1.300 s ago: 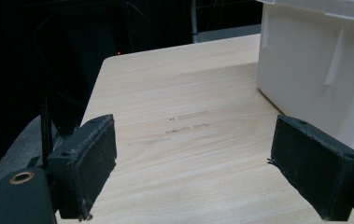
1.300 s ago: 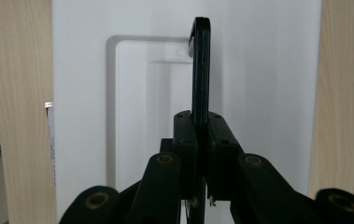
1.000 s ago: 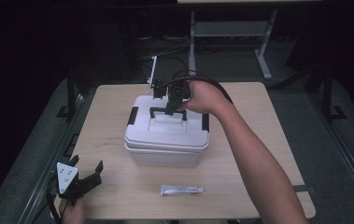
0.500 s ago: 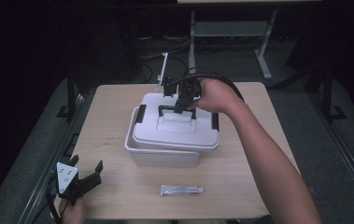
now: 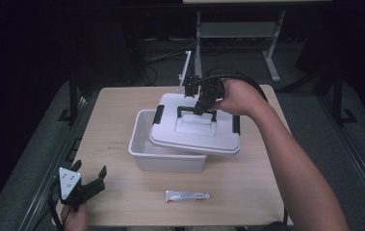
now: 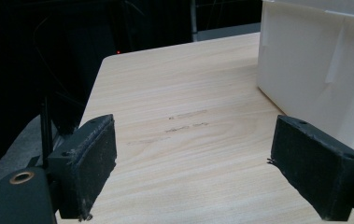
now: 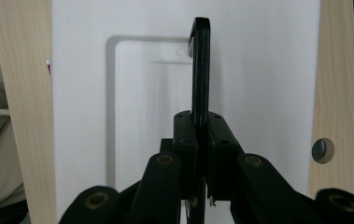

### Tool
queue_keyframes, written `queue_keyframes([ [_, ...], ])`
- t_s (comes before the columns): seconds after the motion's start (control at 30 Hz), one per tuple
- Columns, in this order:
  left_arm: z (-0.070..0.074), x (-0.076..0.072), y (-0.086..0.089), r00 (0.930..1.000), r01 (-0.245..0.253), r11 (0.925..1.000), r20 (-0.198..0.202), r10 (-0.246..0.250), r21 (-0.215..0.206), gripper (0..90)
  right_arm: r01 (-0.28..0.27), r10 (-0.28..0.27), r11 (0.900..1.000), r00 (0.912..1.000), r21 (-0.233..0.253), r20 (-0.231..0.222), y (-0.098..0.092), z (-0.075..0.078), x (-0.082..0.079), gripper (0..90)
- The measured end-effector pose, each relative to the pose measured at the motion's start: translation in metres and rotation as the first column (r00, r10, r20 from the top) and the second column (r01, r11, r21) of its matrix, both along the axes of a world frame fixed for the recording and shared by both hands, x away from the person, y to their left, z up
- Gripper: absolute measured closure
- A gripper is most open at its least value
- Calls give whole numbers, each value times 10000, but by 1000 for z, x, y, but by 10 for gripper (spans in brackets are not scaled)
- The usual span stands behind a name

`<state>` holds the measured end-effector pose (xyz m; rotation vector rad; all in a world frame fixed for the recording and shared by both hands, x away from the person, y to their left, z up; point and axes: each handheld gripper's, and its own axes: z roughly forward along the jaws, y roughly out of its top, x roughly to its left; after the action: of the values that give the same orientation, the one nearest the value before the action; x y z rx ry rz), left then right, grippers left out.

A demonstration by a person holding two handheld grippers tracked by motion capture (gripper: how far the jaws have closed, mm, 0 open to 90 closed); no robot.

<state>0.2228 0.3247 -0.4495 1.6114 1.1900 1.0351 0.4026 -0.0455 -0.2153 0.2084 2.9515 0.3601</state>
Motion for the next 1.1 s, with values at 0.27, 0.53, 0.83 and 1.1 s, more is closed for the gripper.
queue_keyframes([
  [0.27,0,1,-1,10000,29,10000,2,-29,25,135,310,-310,9995,9995,-106,22,-23,1,0,839],
  [0.53,0,0,0,10000,0,10000,3,0,21,136,537,-537,9985,9986,-60,1,-39,1,-2,839],
  [0.83,0,1,0,10000,-5,10000,15,5,28,135,1005,-1006,9949,9949,-26,-34,-67,2,-4,839],
  [1.1,0,1,-1,10000,21,10000,-34,-21,77,136,1394,-1394,9902,9902,34,-38,-93,1,-9,839],
])
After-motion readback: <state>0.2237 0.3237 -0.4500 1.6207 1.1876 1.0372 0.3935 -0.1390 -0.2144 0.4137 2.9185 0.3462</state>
